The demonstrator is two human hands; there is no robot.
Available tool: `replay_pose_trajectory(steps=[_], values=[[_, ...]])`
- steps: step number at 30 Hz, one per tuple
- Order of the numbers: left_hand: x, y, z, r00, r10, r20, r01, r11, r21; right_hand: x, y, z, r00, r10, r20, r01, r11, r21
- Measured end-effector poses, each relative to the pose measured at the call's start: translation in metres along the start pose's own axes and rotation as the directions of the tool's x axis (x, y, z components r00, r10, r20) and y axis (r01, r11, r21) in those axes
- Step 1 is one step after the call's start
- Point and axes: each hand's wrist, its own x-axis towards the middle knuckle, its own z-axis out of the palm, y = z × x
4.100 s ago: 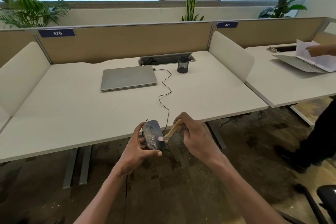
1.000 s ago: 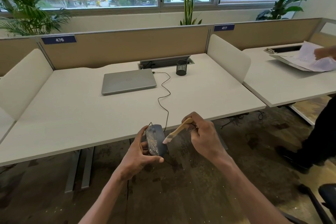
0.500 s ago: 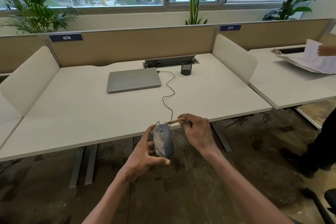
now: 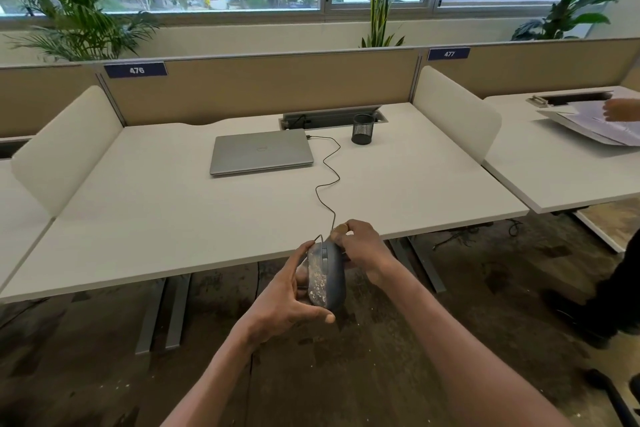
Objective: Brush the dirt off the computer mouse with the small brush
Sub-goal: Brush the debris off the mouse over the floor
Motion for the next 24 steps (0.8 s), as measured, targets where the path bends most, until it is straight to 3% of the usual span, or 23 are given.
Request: replay_pose_trajectory(steps=[11, 24], values=[[0.006, -0.002, -0.016, 1.000, -0.012, 0.024, 0.012, 1.000, 0.021, 0.000, 0.000, -0.007, 0.981, 0.061, 0.182, -0.097, 0.976, 0.197], [0.006, -0.001, -0.018, 0.999, -0.033, 0.012, 0.033, 0.999, -0.028, 0.009, 0.005, -0.003, 0.995, 0.051, 0.084, -0.072, 0.962, 0.263]])
